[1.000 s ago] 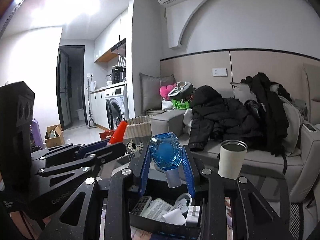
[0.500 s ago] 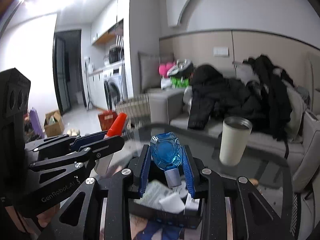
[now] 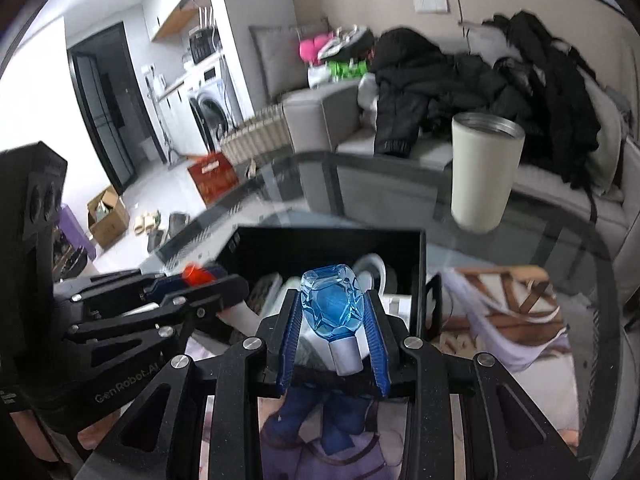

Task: Organize rigid objects
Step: 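Lower the blue bottle into the box and open the right tool while the left releases the glue bottle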

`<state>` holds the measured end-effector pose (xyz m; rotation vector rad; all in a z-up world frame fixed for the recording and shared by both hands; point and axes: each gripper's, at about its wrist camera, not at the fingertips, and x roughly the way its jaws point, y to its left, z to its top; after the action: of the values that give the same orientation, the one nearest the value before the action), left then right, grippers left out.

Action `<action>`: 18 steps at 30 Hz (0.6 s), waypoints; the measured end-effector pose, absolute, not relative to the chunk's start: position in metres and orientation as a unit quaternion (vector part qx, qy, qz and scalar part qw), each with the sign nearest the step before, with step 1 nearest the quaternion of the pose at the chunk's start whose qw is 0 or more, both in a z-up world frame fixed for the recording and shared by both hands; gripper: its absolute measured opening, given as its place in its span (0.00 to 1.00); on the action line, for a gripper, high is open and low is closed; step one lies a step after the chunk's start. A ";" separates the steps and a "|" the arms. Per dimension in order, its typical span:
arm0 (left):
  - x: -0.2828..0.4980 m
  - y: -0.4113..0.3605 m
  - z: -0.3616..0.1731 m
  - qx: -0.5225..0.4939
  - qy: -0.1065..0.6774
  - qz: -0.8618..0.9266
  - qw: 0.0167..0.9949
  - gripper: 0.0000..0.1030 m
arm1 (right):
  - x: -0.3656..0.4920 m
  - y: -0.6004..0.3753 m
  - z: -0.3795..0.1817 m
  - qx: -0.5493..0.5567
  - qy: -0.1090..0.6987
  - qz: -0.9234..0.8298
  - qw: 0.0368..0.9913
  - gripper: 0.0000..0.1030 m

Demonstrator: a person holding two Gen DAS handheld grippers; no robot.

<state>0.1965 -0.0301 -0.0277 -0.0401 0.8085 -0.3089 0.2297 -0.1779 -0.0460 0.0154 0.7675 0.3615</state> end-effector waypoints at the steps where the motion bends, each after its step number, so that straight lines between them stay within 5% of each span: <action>1: 0.197 -0.031 -0.029 -0.018 0.396 -0.148 0.906 0.15 | 0.232 -0.177 -0.050 0.007 0.382 0.176 0.907 0.30; 18: 0.198 -0.033 -0.038 -0.010 0.413 -0.142 0.899 0.20 | 0.232 -0.168 -0.058 -0.015 0.405 0.176 0.897 0.34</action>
<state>0.1977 -0.0327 -0.0383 -0.0215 0.8552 -0.2939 0.2322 -0.1676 -0.0580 -0.0318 0.8381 0.3643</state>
